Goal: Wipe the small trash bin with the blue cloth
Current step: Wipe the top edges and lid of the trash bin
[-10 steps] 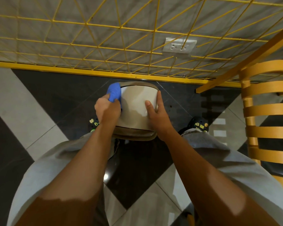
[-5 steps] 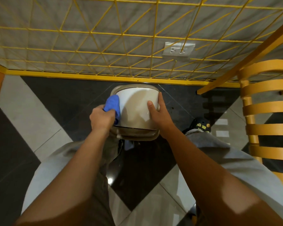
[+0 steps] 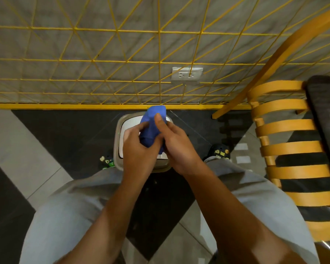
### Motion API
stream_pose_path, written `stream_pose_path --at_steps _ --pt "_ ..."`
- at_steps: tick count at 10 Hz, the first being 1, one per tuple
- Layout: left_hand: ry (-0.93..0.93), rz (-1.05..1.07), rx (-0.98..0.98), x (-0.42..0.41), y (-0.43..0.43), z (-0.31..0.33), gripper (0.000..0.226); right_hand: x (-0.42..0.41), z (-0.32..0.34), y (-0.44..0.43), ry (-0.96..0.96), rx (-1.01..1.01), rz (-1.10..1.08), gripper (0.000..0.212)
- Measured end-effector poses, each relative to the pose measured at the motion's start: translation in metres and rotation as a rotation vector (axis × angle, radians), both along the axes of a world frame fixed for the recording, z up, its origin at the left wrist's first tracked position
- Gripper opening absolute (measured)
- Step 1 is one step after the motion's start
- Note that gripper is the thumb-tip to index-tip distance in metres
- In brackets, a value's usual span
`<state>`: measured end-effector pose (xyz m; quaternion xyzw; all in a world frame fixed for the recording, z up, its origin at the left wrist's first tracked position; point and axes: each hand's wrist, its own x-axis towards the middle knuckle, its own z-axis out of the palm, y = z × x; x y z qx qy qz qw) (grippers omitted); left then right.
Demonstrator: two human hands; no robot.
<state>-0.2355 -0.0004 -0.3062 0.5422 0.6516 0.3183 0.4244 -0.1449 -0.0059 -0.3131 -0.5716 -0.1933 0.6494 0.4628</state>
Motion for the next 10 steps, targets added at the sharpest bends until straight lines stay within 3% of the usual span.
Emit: stream_pose_path --at_steps 1,2,3,4,5,6,7,8,10 --pt "0.028 -0.102 0.121 0.006 -0.011 0.006 0.047 0.005 0.006 0.000 0.034 0.008 -0.072 0.035" --pt "-0.052 -0.129 0.116 0.004 -0.013 0.008 0.042 0.011 0.005 0.000 0.025 0.001 -0.138 0.033" --pt "-0.248 -0.080 -0.014 -0.004 0.001 0.010 0.027 0.017 0.000 -0.001 -0.029 -0.012 -0.198 0.035" --pt "-0.224 -0.001 -0.108 -0.018 0.026 0.002 0.021 0.028 -0.008 -0.005 -0.135 -0.028 -0.220 0.035" --pt "-0.015 -0.073 -0.093 -0.029 0.054 -0.014 0.024 0.039 -0.018 -0.017 -0.176 -0.124 -0.184 0.048" --pt "0.161 -0.199 -0.125 -0.029 0.082 -0.032 0.030 0.042 -0.033 -0.037 -0.063 -0.343 -0.040 0.055" --pt "0.277 -0.338 -0.155 -0.022 0.100 -0.049 0.033 0.033 -0.046 -0.056 0.014 -0.529 0.252 0.029" --pt "0.396 -0.471 -0.177 -0.016 0.108 -0.064 0.038 0.015 -0.059 -0.065 0.059 -0.623 0.416 0.026" --pt "0.440 -0.461 -0.212 -0.018 0.113 -0.081 0.041 -0.008 -0.068 -0.067 0.270 -0.613 0.187 0.021"
